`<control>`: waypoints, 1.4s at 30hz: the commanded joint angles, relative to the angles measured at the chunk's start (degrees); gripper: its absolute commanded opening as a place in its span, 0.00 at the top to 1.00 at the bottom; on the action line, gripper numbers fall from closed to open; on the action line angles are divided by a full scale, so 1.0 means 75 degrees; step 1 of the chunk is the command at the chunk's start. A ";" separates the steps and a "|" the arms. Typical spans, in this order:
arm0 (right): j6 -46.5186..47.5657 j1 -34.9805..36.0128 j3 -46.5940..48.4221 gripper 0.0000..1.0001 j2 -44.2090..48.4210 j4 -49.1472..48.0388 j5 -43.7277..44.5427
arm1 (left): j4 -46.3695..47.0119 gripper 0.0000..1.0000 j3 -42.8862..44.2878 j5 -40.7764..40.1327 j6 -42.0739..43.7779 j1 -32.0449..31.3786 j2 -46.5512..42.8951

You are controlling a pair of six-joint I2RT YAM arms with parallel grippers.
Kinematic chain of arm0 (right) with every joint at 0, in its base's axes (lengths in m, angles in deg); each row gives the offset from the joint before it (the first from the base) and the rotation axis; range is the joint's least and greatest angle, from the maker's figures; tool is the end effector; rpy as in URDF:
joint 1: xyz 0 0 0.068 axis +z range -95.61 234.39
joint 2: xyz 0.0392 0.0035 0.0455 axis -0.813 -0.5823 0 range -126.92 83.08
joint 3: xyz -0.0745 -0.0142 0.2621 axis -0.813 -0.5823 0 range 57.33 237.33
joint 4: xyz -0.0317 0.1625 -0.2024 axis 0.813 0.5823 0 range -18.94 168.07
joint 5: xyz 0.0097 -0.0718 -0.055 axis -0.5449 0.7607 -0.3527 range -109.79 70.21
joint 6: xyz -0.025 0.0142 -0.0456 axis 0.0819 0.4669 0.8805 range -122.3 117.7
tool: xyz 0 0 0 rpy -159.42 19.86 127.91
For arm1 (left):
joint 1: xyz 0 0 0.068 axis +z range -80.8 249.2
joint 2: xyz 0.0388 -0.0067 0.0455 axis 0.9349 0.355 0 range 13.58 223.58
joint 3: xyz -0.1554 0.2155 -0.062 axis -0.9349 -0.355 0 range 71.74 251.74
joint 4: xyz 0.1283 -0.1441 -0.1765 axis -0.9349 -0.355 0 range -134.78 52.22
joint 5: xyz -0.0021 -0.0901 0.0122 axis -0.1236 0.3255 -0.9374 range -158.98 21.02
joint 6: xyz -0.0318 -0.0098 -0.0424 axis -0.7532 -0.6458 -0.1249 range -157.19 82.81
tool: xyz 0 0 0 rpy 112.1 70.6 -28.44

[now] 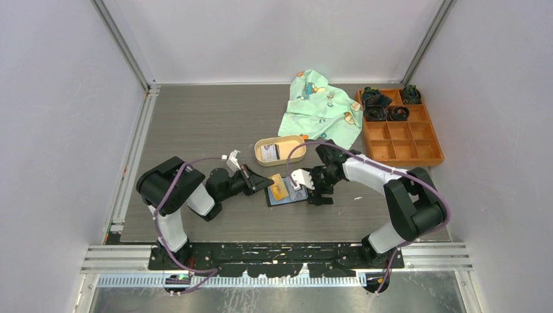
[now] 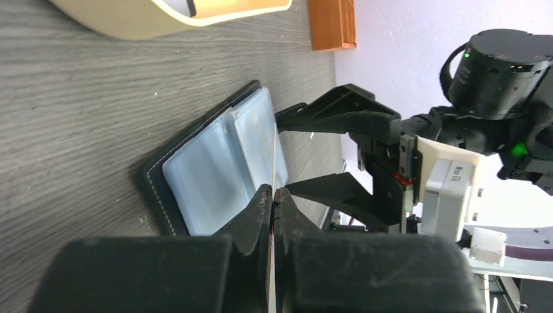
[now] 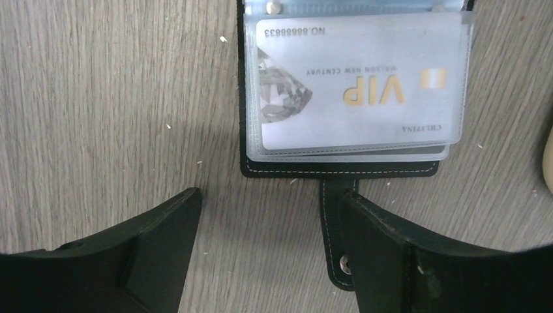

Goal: Put the credit cards into the card holder
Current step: Insert the credit card into the card holder.

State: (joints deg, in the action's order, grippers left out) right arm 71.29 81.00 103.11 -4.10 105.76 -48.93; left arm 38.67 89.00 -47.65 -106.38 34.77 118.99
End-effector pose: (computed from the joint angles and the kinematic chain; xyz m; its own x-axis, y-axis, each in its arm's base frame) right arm 0.2209 0.1300 0.1582 0.2304 -0.8216 -0.5214 -0.9726 -0.2113 -0.0969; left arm 0.2096 -0.1594 0.1033 -0.8263 -0.4892 -0.2790 0.1353 0.3085 -0.9416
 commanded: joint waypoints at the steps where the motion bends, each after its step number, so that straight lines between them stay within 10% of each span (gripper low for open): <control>1: -0.0169 0.0101 0.0263 0.20 -0.0238 -0.0303 0.0323 | 0.0741 1.00 0.0231 0.0260 -0.0135 0.0076 -0.0011; 42: -0.0412 0.0379 0.0494 0.27 -0.0487 -0.0173 0.0476 | 0.0753 1.00 0.0612 0.0183 -0.0495 -0.0098 0.1232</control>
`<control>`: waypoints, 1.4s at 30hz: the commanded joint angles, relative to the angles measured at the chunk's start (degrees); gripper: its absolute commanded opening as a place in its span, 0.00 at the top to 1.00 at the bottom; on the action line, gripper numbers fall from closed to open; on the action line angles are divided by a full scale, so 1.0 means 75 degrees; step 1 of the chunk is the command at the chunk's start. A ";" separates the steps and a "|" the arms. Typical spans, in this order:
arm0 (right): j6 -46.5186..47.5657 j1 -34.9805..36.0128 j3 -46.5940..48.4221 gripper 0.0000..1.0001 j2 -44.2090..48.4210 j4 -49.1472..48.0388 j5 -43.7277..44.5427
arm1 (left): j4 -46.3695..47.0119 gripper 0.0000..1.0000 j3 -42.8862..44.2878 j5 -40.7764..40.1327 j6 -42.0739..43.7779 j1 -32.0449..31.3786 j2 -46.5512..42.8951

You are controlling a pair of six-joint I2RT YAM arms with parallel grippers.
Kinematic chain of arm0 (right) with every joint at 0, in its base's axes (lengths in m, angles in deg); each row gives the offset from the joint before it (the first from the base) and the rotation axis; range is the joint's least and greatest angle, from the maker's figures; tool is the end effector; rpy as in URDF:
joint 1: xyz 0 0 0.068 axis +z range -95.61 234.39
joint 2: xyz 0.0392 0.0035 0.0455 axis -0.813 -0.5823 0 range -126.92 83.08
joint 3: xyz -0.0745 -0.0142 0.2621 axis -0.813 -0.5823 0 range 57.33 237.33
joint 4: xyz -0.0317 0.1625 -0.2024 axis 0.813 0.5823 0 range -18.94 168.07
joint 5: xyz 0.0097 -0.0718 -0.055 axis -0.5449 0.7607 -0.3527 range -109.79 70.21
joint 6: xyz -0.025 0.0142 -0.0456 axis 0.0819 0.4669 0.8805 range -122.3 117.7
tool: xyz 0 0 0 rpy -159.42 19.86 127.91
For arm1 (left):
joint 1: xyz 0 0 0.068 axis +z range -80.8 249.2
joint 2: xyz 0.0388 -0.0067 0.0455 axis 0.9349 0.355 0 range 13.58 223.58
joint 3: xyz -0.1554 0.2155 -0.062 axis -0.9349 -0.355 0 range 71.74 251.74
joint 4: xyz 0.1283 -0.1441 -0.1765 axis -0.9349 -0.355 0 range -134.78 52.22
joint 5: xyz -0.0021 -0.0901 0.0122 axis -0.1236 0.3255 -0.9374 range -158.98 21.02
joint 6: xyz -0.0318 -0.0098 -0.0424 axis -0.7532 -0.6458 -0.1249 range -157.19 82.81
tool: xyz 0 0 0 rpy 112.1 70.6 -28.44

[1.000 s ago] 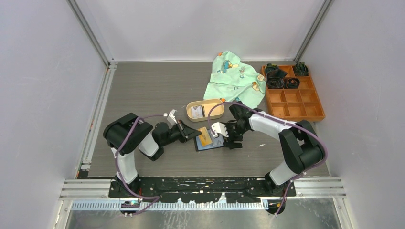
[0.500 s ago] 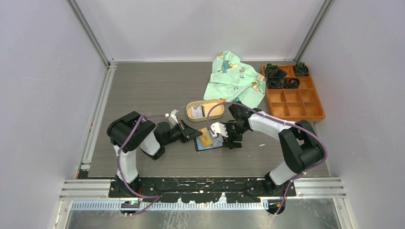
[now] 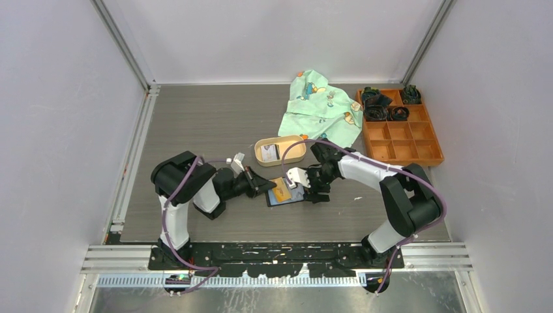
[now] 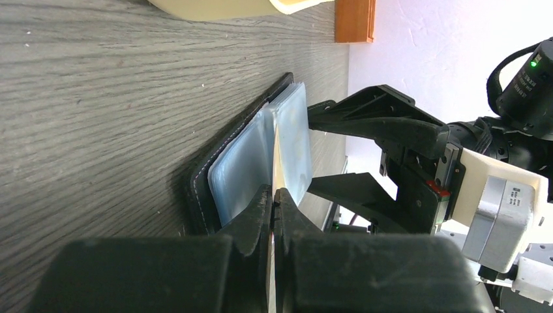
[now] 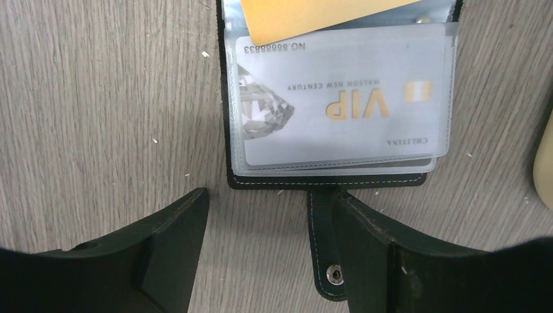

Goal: Put the credit cards into the card holder
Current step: Insert the credit card into the card holder.

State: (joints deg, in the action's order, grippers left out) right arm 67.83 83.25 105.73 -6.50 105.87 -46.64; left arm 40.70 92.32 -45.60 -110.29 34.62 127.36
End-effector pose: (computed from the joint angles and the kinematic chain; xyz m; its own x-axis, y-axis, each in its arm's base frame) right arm 0.2266 0.1432 0.1587 0.2062 -0.8443 -0.4945 -0.9781 -0.1928 -0.0787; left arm 0.2191 -0.1683 0.0800 -0.8616 -0.4727 -0.1848 0.0433 0.2942 -0.9548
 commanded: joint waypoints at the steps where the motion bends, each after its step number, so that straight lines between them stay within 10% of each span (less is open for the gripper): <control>1: 0.0048 0.0097 0.0150 0.27 -0.0172 -0.0179 0.0171 | 0.0476 1.00 0.0198 -0.0084 0.0012 -0.0094 0.0134; 42: 0.0023 0.0416 0.0272 0.30 -0.0345 -0.0059 0.0340 | 0.0473 1.00 0.0717 0.0348 -0.1176 -0.0219 0.1005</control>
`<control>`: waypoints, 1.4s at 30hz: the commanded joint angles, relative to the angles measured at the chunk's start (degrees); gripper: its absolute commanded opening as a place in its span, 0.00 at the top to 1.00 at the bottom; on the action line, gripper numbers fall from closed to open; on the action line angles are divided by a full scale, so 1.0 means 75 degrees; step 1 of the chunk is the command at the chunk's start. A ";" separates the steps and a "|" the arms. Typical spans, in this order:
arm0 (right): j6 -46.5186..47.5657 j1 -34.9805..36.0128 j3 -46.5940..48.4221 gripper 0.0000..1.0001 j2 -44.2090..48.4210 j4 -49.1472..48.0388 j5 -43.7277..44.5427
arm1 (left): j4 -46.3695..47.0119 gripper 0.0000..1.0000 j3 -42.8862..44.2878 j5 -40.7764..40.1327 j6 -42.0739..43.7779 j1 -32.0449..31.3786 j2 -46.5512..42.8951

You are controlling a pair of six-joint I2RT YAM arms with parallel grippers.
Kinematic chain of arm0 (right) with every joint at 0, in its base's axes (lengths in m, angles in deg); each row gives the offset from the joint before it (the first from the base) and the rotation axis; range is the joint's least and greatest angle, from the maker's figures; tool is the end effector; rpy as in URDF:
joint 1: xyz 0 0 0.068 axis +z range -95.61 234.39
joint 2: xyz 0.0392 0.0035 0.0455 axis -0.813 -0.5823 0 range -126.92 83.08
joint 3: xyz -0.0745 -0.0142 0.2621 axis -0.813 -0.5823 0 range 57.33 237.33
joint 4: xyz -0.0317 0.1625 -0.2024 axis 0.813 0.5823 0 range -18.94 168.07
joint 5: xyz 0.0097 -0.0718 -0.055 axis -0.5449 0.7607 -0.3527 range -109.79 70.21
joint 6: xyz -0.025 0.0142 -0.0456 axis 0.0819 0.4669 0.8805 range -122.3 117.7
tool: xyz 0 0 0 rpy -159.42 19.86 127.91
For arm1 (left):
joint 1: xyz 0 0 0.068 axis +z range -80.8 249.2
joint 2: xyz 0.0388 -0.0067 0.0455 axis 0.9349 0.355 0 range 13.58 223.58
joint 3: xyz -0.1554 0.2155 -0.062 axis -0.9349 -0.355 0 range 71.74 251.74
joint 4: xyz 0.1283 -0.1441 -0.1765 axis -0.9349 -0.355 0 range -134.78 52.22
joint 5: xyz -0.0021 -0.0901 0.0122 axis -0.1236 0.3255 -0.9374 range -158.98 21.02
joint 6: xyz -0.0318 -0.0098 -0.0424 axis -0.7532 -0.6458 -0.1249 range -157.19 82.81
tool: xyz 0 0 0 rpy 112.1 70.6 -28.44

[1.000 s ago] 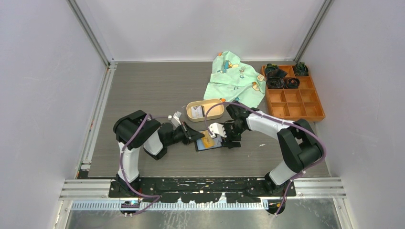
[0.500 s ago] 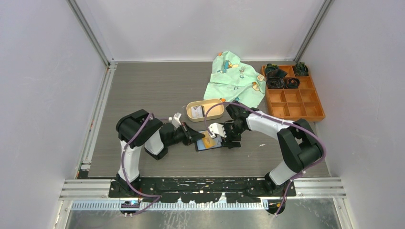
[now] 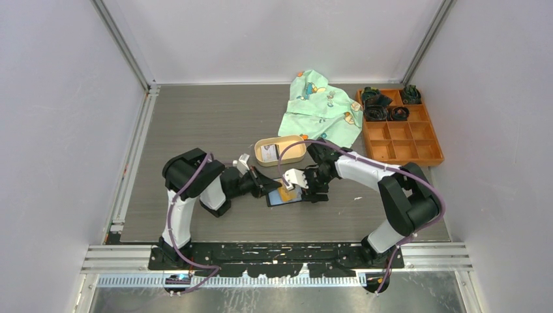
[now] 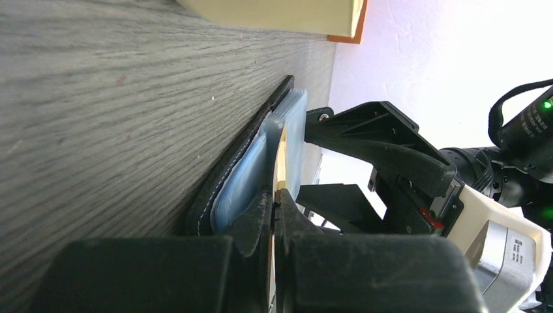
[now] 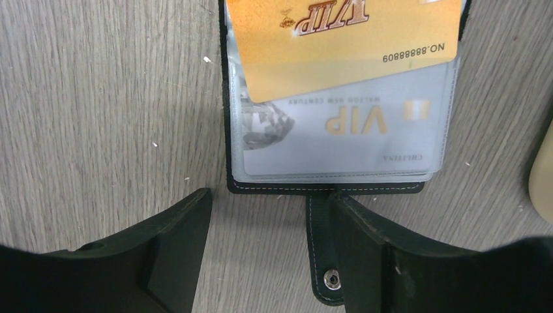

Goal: Put the credit cards into the card holder
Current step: Insert the credit card into the card holder.

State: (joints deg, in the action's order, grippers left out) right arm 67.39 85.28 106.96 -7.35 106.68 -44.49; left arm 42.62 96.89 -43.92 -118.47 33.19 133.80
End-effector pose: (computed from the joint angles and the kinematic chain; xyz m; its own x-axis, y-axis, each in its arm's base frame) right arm 0.2255 0.1522 0.1595 0.2268 -0.8571 -0.4625 -0.9734 -0.2149 -0.0792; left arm 0.2288 -0.1850 0.0654 -0.8851 -0.4636 -0.0407 -0.0713 0.2216 -0.9725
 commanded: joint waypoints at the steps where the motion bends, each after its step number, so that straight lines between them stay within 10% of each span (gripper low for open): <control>1: 0.0083 0.0156 0.0110 0.30 -0.0238 -0.0167 0.0067 | 0.0212 1.00 0.0131 0.0164 -0.0110 -0.0027 0.0163; 29: -0.0055 0.0807 0.0125 0.31 -0.0426 -0.0374 0.0333 | -0.0786 1.00 0.0718 0.0752 -0.0211 -0.0069 0.0110; 42: -0.0647 0.0276 0.0456 0.20 0.0902 0.0158 -0.0307 | -0.0864 0.82 0.0472 0.0630 -0.0029 -0.0062 -0.0064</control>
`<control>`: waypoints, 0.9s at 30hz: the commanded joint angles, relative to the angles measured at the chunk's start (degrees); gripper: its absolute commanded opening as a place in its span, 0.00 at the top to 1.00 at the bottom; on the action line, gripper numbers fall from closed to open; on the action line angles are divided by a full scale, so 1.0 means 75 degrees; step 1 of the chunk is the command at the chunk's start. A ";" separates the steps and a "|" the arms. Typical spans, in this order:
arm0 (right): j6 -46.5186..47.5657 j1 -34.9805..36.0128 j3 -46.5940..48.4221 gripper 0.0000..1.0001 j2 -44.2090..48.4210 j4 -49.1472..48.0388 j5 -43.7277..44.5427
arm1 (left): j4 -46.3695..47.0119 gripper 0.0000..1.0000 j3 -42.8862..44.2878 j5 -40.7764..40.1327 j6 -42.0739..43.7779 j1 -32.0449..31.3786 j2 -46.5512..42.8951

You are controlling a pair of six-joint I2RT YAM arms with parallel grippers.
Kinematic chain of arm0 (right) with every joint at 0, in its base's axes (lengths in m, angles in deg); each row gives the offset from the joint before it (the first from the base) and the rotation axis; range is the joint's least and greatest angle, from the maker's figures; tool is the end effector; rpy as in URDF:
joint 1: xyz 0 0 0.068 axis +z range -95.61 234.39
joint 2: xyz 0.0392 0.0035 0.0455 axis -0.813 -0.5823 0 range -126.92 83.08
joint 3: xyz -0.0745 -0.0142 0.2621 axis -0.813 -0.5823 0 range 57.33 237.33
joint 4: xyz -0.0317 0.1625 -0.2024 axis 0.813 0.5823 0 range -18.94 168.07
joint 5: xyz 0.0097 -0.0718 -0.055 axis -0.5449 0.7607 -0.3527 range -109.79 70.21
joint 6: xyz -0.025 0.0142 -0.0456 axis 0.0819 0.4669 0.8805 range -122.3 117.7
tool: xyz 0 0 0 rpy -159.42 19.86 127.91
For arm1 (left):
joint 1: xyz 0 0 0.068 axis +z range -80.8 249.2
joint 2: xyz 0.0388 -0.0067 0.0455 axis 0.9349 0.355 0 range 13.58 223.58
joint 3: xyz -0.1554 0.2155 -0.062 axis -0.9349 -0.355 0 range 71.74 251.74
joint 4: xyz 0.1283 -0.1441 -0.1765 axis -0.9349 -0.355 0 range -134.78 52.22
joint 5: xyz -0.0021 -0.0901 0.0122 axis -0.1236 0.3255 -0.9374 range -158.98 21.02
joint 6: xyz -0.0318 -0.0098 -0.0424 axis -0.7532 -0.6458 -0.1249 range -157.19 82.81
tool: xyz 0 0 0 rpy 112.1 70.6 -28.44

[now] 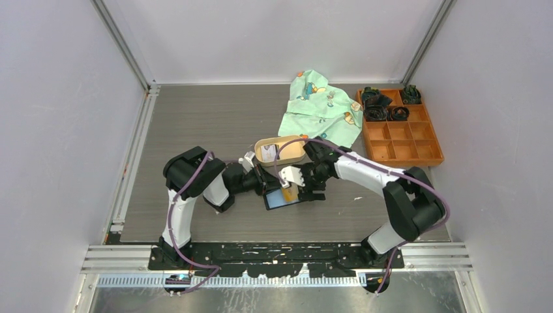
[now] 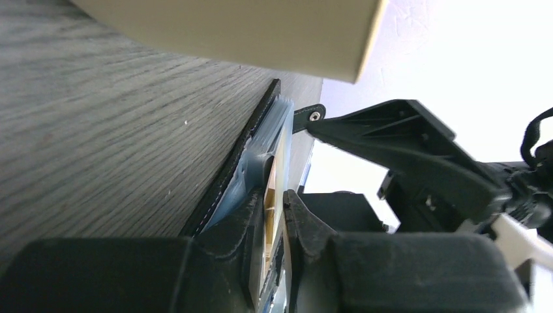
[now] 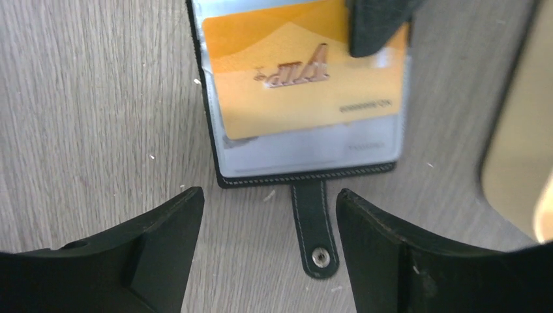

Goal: Put the credit cards into the card holder
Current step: Insert the credit card into the card holder.

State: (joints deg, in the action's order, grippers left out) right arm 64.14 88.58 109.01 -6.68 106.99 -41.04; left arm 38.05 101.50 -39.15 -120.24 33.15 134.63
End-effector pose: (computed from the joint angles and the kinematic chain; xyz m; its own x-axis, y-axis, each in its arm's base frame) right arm 0.2229 0.1670 0.1706 0.2379 -0.8711 -0.4296 -0.9712 -0.2094 -0.1132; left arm 0.2416 -0.1979 0.0654 -0.9176 -0.3971 0.0149 -0.1051 0.2063 -0.9728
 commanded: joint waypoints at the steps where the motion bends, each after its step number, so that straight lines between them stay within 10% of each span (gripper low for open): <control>1: -0.0251 -0.0171 0.0206 0.21 0.0868 0.0171 -0.1017 | -0.0256 0.81 -0.0150 -0.0019 0.0218 -0.0064 -0.0186; 7: -0.1380 0.0304 0.0262 0.53 0.0983 -0.0296 -0.2301 | -0.0232 0.78 -0.0195 -0.0057 0.0232 -0.0065 -0.0210; 13: -0.3758 0.1561 0.0362 0.96 0.0455 -0.2192 -0.0560 | -0.0266 0.78 -0.0214 -0.0080 0.0282 -0.0059 -0.0218; 27: -0.3677 0.2912 0.0422 0.99 -0.0647 -0.3094 0.2421 | -0.0185 0.77 -0.0211 -0.0065 0.0288 -0.0056 -0.0144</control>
State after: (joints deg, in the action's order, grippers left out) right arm 35.90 109.17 110.17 -10.67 86.83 -29.79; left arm 38.23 100.84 -39.46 -120.28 33.15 134.07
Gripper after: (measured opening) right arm 0.032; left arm 0.223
